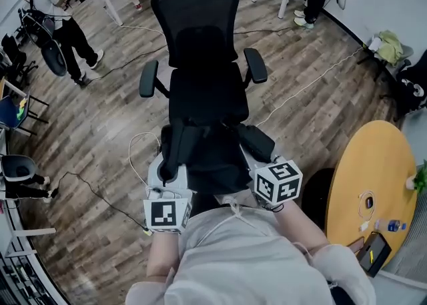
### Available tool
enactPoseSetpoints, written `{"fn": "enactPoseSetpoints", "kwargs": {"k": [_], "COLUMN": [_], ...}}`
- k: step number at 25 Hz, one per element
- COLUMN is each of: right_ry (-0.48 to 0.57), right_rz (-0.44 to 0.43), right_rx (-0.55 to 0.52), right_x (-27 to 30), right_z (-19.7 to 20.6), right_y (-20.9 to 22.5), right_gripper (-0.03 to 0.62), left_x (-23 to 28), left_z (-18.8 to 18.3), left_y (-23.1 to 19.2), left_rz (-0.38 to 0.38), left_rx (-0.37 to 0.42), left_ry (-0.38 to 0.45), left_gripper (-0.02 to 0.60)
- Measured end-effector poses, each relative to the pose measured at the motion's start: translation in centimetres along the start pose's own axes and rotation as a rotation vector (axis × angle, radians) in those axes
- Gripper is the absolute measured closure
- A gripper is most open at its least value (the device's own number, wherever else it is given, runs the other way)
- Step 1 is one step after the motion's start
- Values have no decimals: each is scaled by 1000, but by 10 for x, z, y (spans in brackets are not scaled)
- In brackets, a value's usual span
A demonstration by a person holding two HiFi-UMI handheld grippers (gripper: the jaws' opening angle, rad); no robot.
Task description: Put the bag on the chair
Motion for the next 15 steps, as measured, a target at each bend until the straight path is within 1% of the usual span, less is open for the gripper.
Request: {"fn": "enactPoseSetpoints", "kwargs": {"k": [4,7,11,15], "right_ry": [-22,-26,-17,-20], "right_rz": [18,33,85,139], "right_rx": [29,45,57,73], "right_x": [20,39,74,117], "right_z": [0,-9,-28,-54], "right_y": [21,34,54,72], "right_gripper": [568,568,568,568], "left_x": [34,64,115,170], "left_z": [6,1,-5,-16], "left_y": [-7,-20,-44,-78], "left_rz": [20,45,94,150], "left_rx": [-3,-2,1,-6], "left_ry": [-35,-43,-45,-50], "left_gripper": [557,557,558,558]}}
Point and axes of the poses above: the fingertips, and each gripper's own axes: x forward along the fingers, y to its right, z out of its underside, the point moved 8 cm from there along -x, backward along the fingers, and after that the axes turned 15 degrees about -x, right-handed, at the moved point
